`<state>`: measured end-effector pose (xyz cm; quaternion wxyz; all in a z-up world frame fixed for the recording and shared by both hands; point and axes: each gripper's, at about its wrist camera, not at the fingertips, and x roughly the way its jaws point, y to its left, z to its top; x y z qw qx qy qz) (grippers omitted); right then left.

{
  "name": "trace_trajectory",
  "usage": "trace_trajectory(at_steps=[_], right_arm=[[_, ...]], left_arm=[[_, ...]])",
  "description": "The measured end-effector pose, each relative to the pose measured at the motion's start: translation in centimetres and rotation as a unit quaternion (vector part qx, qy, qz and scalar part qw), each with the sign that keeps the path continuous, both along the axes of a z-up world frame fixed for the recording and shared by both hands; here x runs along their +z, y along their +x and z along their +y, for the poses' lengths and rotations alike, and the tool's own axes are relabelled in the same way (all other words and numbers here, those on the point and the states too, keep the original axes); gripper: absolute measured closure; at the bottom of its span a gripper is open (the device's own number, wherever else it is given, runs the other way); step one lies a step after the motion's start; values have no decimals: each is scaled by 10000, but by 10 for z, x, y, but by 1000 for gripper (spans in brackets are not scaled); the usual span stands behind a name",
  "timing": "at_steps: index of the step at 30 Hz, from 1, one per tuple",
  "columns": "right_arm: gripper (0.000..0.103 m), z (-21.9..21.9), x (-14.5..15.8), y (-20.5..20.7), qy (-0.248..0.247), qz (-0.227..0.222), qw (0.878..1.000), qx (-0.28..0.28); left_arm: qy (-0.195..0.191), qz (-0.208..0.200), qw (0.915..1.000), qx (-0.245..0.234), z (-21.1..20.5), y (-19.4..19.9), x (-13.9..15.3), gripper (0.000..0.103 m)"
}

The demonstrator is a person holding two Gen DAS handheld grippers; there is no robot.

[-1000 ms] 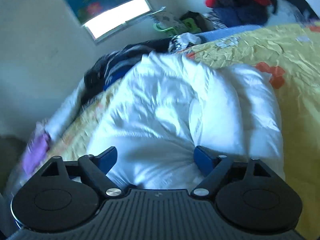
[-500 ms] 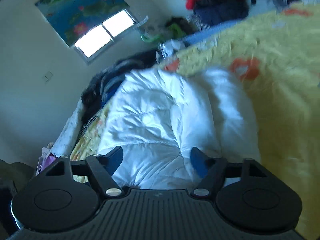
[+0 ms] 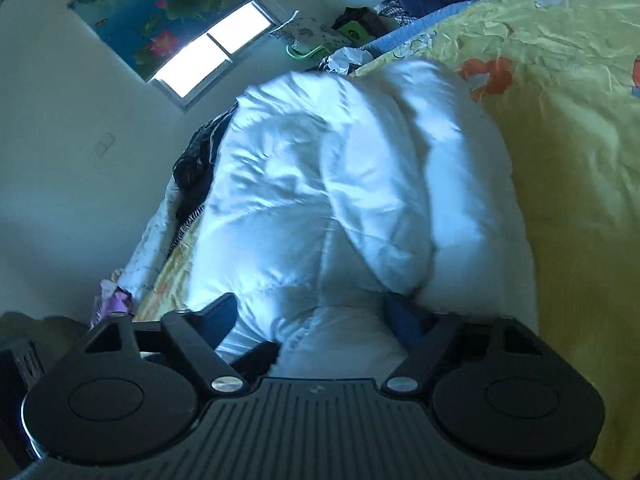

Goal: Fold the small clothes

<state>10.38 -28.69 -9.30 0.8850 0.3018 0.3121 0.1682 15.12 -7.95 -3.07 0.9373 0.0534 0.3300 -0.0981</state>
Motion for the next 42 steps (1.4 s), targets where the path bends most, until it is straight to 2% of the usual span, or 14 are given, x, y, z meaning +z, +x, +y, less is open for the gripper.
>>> trace_trajectory(at_steps=[4, 10, 17, 19, 21, 23, 26, 29, 32, 34, 36, 38, 40, 42], right_arm=[[25, 0, 15, -14, -55, 81, 9997, -212], [9, 1, 39, -79, -445, -361, 9964, -623], [9, 11, 13, -125, -914, 23, 9940, -605], [9, 17, 5, -135, -979, 48, 9934, -588], [10, 25, 0, -143, -1254, -23, 9900, -640], [10, 31, -1, -150, -1586, -24, 9843, -769], [8, 32, -2, -159, -1761, -7, 9803, -891], [8, 32, -8, -161, -1982, 215, 9736, -1112], [8, 33, -5, -171, -1898, 147, 9753, -1117], [8, 30, 0, -168, -1760, 42, 9795, -979], [8, 15, 7, -158, -1338, -18, 9859, -1000], [7, -7, 12, -146, -709, 107, 9901, -1205], [7, -25, 15, -133, -117, 217, 9936, -1106], [8, -31, 16, -113, -22, 309, 9949, -959]], left_arm=[[-49, 83, 9999, 101, 4, -5, 10, 0], [-424, -114, 9981, 427, 29, -54, 31, 0], [-443, 136, 9971, 599, 44, -88, 14, 0], [-518, 59, 9971, 556, 46, -95, 8, 0], [-456, -8, 9972, 592, 45, -98, 2, 0], [-344, 114, 9970, 680, 45, -99, 0, 0], [-582, 16, 9955, 741, 51, -111, 6, 0], [-547, -61, 9950, 829, 52, -120, 12, 0], [-779, -181, 9931, 852, 59, -133, 19, 0], [-754, -381, 9938, 719, 60, -135, 25, 0], [-737, -464, 9937, 705, 65, -126, 32, 0], [-1173, -282, 9897, 771, 81, -106, 35, 0], [-1750, 85, 9808, 860, 99, -83, 32, 0], [-2197, 450, 9696, 978, 108, -61, 22, 0]])
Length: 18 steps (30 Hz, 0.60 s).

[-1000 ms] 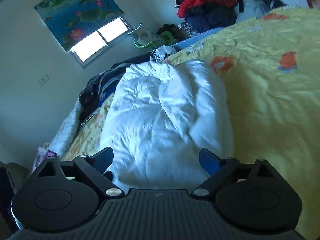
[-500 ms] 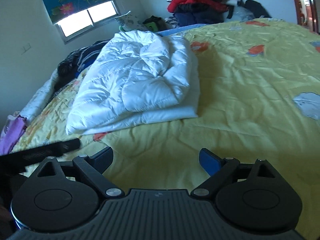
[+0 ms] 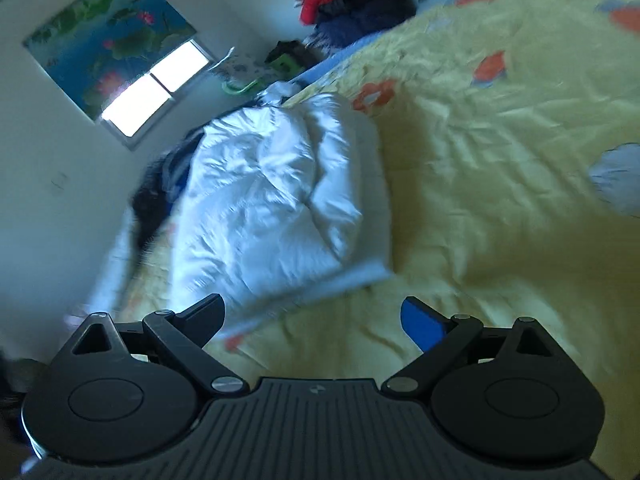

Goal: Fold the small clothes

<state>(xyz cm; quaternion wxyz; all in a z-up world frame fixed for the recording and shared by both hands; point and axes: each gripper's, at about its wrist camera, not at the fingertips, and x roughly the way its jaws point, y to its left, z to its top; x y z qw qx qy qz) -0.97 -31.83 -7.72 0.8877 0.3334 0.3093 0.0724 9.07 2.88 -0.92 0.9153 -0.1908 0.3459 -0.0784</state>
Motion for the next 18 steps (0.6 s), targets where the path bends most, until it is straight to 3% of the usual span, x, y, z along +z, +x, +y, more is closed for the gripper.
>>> trace_trajectory(at_steps=[2, 4, 7, 8, 9, 10, 11, 12, 14, 18], right_arm=[[11, -3, -7, 23, -121, 324, 9993, -109], [16, -6, -20, 40, 128, 638, 9977, -188], [19, -7, -30, 51, 695, 434, 9966, -82], [23, -8, -33, 55, 814, 434, 9957, -64], [37, -9, -35, 58, 929, 454, 9946, -14], [50, -9, -40, 62, 1067, 461, 9932, 88], [73, -8, -43, 64, 1127, 435, 9926, 155], [76, -6, -43, 63, 1050, 378, 9936, 175], [79, 2, -38, 57, 744, 219, 9966, 289], [81, 6, -34, 34, 768, 43, 9952, 610]], left_arm=[[-213, 341, 9991, 124, 2, 21, -13, 0], [-535, 739, 9957, 145, 4, 38, -29, 0], [-618, 558, 9965, -6, -6, 43, -28, 1], [-616, 573, 9964, -108, -11, 45, -29, 20], [-567, 563, 9965, -228, -16, 47, -29, 36], [-455, 588, 9969, -271, -20, 48, -28, 39], [-375, 569, 9973, -259, -23, 48, -27, 42], [-292, 564, 9976, -262, -24, 47, -25, 45], [-146, 554, 9979, -295, -21, 41, -18, 63], [147, 305, 9988, -364, -7, 17, -8, 69]])
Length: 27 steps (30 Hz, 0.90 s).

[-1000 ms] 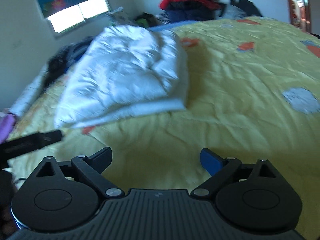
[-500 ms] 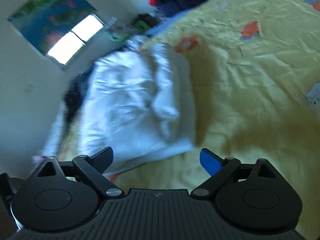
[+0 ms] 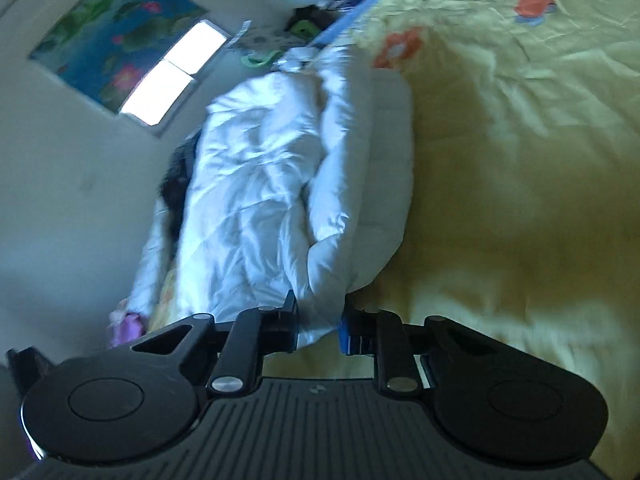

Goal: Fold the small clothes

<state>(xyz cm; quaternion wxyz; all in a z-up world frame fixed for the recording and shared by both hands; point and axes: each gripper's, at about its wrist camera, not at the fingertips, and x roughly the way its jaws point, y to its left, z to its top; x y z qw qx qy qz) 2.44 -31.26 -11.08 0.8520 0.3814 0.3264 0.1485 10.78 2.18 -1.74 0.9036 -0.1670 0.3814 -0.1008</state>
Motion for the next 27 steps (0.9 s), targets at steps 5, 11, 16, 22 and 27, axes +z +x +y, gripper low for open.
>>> trace_trajectory(at_steps=[5, 11, 16, 22, 27], right_arm=[[49, -1, 0, -11, -445, 76, 9979, -466], [14, 34, 24, -76, -1992, -582, 9735, -960], [9, 79, 1, -91, -3455, -320, 9365, -511], [1, 96, -5, -83, -3934, -326, 9178, -422], [1, 89, 0, -70, -3776, -126, 9236, -642]], left_arm=[[885, -130, 9959, 126, -13, -18, -8, 34], [1281, -911, 9874, 183, -41, -83, -8, 15], [1874, -630, 9802, -107, -68, -88, -33, 15], [1989, -566, 9784, -18, -58, -83, -43, 6], [1998, -529, 9784, 11, -53, -78, -44, 0]])
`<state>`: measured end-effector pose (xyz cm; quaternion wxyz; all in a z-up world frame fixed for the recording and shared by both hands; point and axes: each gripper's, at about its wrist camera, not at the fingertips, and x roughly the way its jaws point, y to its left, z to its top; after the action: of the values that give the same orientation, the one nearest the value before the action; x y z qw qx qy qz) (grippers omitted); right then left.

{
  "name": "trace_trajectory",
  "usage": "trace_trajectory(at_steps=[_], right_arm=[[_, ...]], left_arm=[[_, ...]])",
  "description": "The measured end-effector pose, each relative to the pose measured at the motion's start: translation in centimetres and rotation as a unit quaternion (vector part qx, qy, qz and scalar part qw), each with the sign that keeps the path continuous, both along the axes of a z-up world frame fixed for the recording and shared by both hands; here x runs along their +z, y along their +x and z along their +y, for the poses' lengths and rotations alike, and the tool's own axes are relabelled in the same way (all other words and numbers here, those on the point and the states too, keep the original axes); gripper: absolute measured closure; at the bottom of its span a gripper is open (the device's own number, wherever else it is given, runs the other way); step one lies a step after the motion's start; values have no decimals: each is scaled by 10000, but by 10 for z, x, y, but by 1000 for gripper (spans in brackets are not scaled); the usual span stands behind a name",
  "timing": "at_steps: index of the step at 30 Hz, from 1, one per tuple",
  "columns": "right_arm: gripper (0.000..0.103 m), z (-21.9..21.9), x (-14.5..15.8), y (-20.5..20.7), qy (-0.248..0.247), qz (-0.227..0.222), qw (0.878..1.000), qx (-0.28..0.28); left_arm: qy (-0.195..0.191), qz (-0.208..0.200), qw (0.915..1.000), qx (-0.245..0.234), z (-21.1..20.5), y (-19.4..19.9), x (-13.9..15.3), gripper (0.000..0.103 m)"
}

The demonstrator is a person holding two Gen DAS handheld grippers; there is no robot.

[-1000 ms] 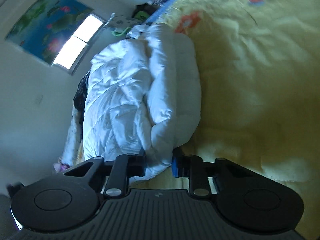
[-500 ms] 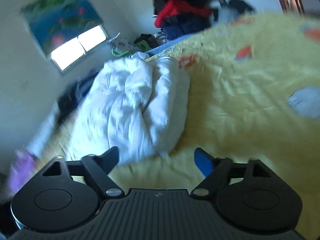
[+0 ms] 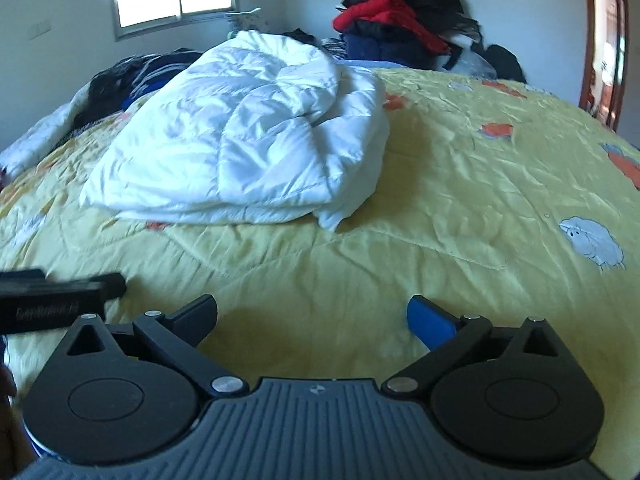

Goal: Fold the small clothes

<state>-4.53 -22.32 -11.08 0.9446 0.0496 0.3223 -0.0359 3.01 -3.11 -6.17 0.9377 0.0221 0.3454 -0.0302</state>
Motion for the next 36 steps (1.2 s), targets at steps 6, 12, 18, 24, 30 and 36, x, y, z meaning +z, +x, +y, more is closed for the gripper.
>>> trace_trajectory(at_steps=[6, 12, 18, 24, 30, 36], right_arm=[[0, 6, -2, 17, -174, 176, 9995, -179], [0, 13, -4, 16, -360, 317, 9987, -148], [0, 14, -5, 16, -346, 226, 9990, -196], [0, 12, -7, 14, -347, 130, 9991, -207], [0, 13, -8, 13, -368, 109, 9991, -197], [0, 12, -8, 13, -368, 105, 9991, -193]], left_arm=[[-31, 181, 9998, -95, 3, 12, 2, 0], [-35, 240, 9997, -92, 3, 11, 2, 0], [-41, 252, 9996, -90, 3, 11, 3, 0], [-42, 180, 9998, -82, 3, 9, 2, 0], [-44, 134, 9999, -77, 3, 8, 1, 0], [-42, 122, 9999, -80, 4, 8, 2, 0]])
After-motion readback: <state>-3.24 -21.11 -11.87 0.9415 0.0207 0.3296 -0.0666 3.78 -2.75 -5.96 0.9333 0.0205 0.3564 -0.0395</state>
